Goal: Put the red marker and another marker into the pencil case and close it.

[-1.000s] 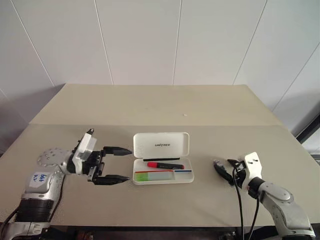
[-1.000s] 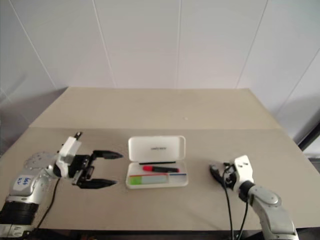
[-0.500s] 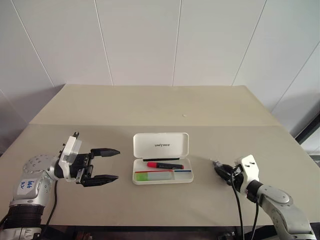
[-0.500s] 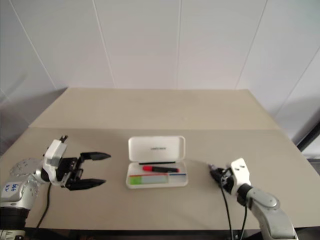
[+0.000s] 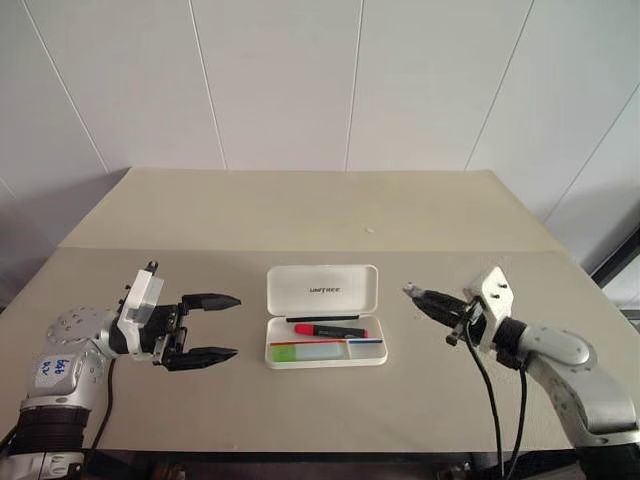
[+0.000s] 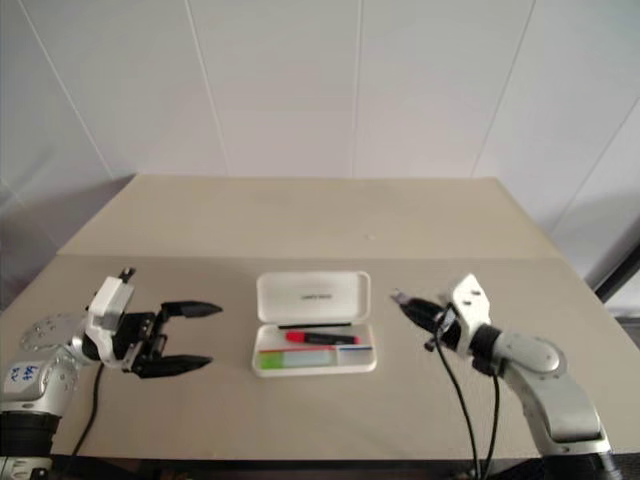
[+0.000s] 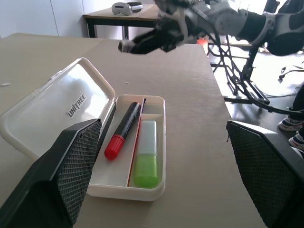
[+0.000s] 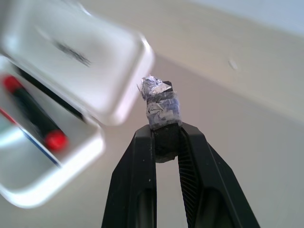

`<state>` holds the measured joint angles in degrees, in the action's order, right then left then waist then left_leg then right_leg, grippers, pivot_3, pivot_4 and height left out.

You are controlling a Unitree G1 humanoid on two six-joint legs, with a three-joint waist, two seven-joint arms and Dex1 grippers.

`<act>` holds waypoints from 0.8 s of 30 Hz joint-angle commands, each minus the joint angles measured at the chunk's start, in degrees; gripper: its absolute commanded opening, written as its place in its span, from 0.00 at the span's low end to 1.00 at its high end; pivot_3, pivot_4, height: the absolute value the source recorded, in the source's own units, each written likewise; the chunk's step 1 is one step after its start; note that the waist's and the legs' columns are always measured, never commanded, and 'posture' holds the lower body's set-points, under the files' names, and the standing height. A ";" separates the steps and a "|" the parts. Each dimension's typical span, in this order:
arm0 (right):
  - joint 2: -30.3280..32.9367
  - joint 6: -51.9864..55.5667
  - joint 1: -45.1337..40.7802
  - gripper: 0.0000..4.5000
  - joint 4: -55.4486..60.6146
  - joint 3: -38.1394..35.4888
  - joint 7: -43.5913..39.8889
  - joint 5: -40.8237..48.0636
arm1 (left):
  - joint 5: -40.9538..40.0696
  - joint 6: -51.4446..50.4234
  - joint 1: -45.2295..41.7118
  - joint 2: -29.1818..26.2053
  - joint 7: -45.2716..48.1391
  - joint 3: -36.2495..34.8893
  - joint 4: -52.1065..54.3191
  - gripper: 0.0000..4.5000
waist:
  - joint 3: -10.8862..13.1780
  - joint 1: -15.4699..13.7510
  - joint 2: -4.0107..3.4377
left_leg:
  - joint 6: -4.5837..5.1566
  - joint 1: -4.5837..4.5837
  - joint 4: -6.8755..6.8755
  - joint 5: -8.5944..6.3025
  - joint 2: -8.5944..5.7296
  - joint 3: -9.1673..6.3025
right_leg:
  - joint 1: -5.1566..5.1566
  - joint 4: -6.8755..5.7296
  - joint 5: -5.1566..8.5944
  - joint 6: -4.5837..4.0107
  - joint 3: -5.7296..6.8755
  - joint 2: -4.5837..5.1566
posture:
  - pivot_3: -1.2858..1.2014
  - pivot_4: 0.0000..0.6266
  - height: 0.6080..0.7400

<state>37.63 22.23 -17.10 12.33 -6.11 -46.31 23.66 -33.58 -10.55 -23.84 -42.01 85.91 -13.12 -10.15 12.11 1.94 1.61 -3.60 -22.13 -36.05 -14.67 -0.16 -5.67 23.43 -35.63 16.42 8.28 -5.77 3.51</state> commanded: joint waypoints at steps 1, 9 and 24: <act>3.30 2.31 -2.32 0.24 2.77 3.84 -7.46 2.09 | -1.01 1.01 -0.70 -0.03 0.75 -0.62 -0.48 1.00 | 0.00 -0.04 0.00 | 0.00 -0.01 0.00 0.00 -0.01 0.01 | 0.00 0.01 0.00 0.00 0.00 0.01 | 0.52 0.24 1.00; 6.25 -0.34 -9.78 0.24 -4.56 11.16 -19.66 -0.85 | -1.26 2.17 2.00 -0.94 0.79 -2.19 -0.11 1.00 | 0.01 0.03 -0.01 | 0.00 -0.03 0.00 0.00 0.00 0.01 | 0.02 0.05 0.00 0.00 0.01 0.01 | 0.52 0.24 1.00; 1.59 -7.46 -17.13 0.31 -19.47 16.96 -27.09 -7.56 | -1.61 2.52 4.80 -0.83 -1.32 -3.65 2.84 1.00 | 0.03 -0.01 -0.04 | -0.01 -0.06 0.03 -0.01 0.00 0.01 | 0.08 0.04 0.00 0.00 0.02 0.03 | 0.52 0.24 1.00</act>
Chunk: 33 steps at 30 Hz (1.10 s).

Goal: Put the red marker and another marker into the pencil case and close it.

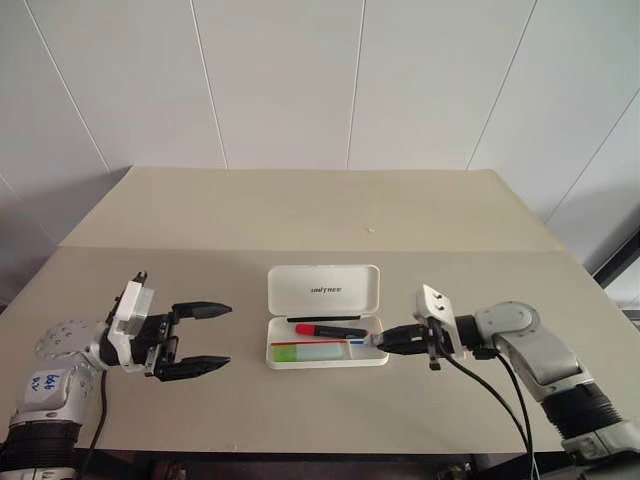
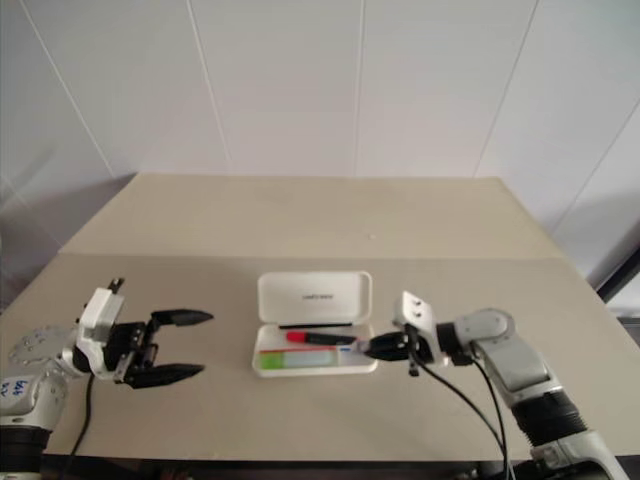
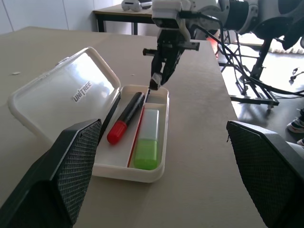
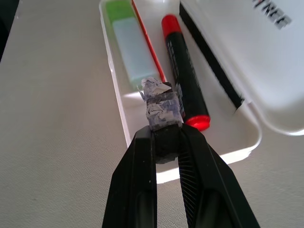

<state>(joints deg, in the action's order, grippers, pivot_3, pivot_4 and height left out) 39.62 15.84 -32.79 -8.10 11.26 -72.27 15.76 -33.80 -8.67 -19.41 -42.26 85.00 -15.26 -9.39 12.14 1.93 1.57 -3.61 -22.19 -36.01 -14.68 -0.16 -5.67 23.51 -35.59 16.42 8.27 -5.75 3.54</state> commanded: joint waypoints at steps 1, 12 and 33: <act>-0.49 -0.87 -1.51 0.40 1.23 -0.46 -1.31 0.40 | -1.39 0.64 0.37 -0.58 -0.50 -1.50 2.16 1.00 | 0.00 0.04 0.00 | 0.00 0.00 0.00 0.00 0.00 0.00 | 0.00 0.00 0.00 0.00 0.00 0.00 | 0.52 0.24 1.00; -0.54 2.00 -0.78 0.99 7.17 -1.70 -0.67 1.82 | -0.58 1.19 -1.55 -0.06 -0.62 -0.20 0.44 1.00 | 0.00 0.00 0.00 | -0.01 0.00 0.00 0.00 0.00 0.00 | 0.00 0.00 0.00 0.00 0.00 0.00 | 0.52 0.24 1.00; -1.27 -1.28 9.74 1.00 15.79 -19.10 5.05 13.84 | 16.30 24.33 -28.06 3.90 -9.90 5.77 -35.78 0.72 | 0.00 -0.28 0.01 | 0.00 -0.03 -0.02 0.00 -0.04 -0.02 | -0.01 0.00 -0.02 0.05 0.03 -0.01 | 0.52 0.24 1.00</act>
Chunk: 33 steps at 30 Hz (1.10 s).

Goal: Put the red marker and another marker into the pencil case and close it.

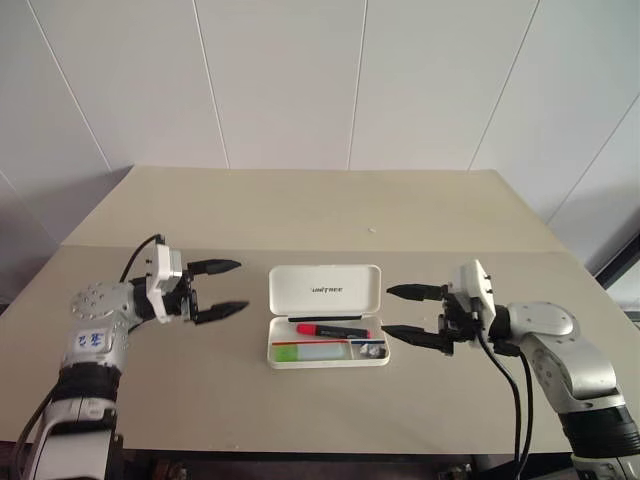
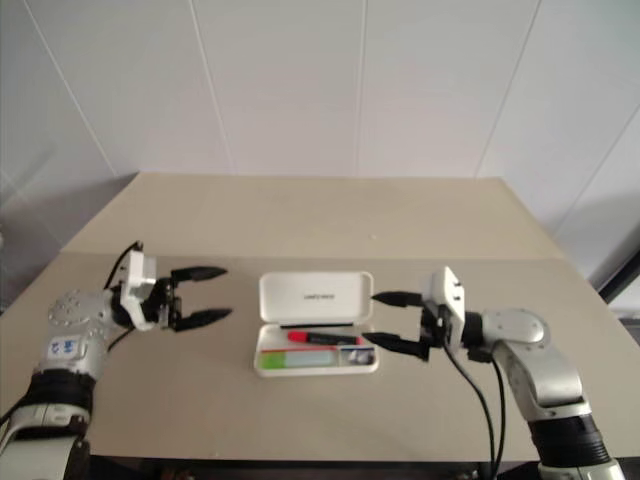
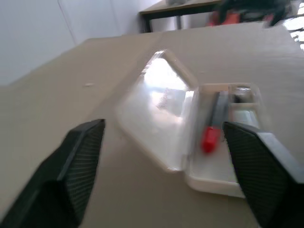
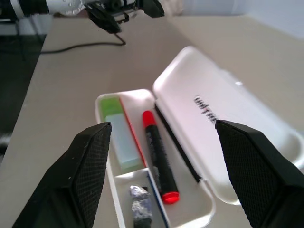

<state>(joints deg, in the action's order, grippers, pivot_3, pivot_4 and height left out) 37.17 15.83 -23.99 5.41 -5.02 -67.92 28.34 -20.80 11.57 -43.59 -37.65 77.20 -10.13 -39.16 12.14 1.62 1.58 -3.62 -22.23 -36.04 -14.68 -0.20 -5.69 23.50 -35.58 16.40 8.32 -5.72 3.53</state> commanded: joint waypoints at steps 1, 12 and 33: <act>1.47 -1.30 1.44 1.00 2.44 -3.29 0.93 1.29 | 5.14 5.57 -5.68 -0.87 -3.43 1.32 -8.95 0.64 | 0.00 0.07 0.00 | 0.00 0.00 0.00 0.00 -0.01 0.01 | 0.00 0.01 0.00 0.01 0.00 0.00 | 0.52 0.24 1.00; 3.08 -1.28 4.48 1.00 3.14 -6.28 1.75 2.80 | 17.96 14.57 -18.45 0.46 -9.14 8.06 -29.87 0.01 | 0.00 0.01 0.01 | 0.00 -0.04 -0.02 0.00 -0.04 0.01 | 0.01 -0.02 0.00 0.06 0.00 0.00 | 0.52 0.24 1.00; 9.03 -14.51 -5.92 1.00 -30.02 -9.06 -20.93 3.35 | 19.71 11.73 -27.61 10.85 0.05 6.87 -35.20 0.01 | 0.04 0.36 0.03 | 0.01 -0.06 -0.04 0.01 -0.06 0.02 | 0.02 -0.06 -0.01 0.15 -0.02 -0.02 | 0.52 0.24 1.00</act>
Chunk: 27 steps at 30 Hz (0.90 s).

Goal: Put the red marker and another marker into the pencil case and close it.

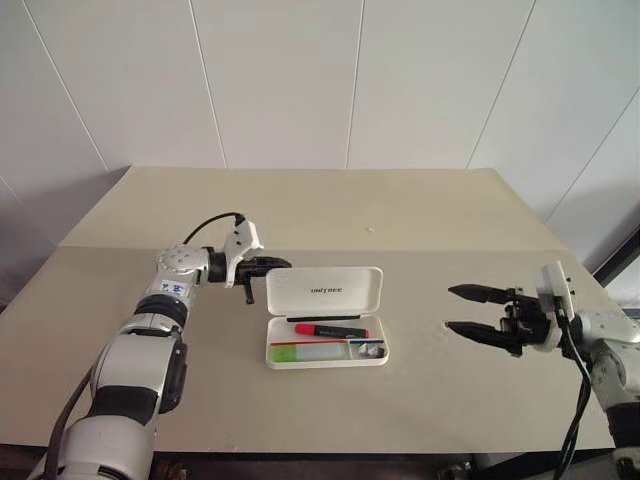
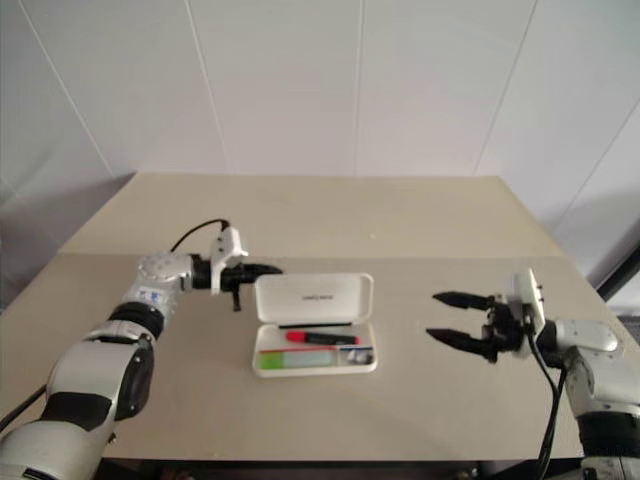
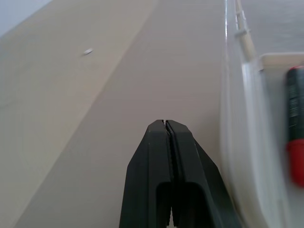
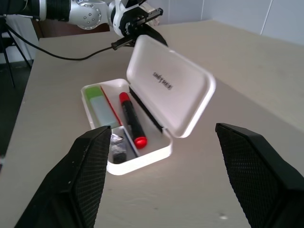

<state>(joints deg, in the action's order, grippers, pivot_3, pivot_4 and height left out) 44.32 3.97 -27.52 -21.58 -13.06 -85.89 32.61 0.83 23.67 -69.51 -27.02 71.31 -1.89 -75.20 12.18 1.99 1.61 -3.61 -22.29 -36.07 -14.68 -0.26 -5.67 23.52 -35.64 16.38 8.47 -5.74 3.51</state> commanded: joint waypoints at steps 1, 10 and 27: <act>2.06 -3.15 -3.29 1.00 -4.09 -0.85 -2.90 -1.38 | -2.37 -0.50 -1.68 0.37 8.65 -1.54 1.08 0.01 | 0.00 -0.03 -0.01 | 0.00 0.00 -0.01 0.00 0.00 0.00 | 0.00 0.00 0.00 0.00 0.00 0.01 | 0.52 0.24 1.00; 1.92 -3.45 -4.27 1.00 -4.48 -0.54 -3.41 -1.87 | -4.95 -0.14 -1.01 0.62 21.12 -0.03 4.10 0.01 | 0.01 -0.17 -0.01 | -0.01 -0.03 -0.01 0.00 -0.01 -0.01 | 0.01 0.01 0.01 0.01 0.00 0.02 | 0.52 0.24 1.00; 1.43 -2.52 -3.88 1.00 -2.20 0.34 -4.00 -0.79 | -7.77 12.91 2.32 -3.14 21.19 23.57 11.53 0.01 | 0.02 -0.10 -0.04 | -0.01 0.00 -0.06 0.00 -0.01 -0.01 | 0.01 -0.06 0.01 0.01 -0.05 0.01 | 0.52 0.24 1.00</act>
<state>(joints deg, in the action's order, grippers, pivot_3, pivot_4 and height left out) 45.05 1.39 -31.55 -26.17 -11.73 -87.03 30.43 -7.77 34.04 -66.81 -29.20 86.08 20.83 -63.84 12.21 1.89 1.57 -3.62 -22.28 -36.13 -14.67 -0.26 -5.68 23.53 -35.70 16.39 8.48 -5.79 3.51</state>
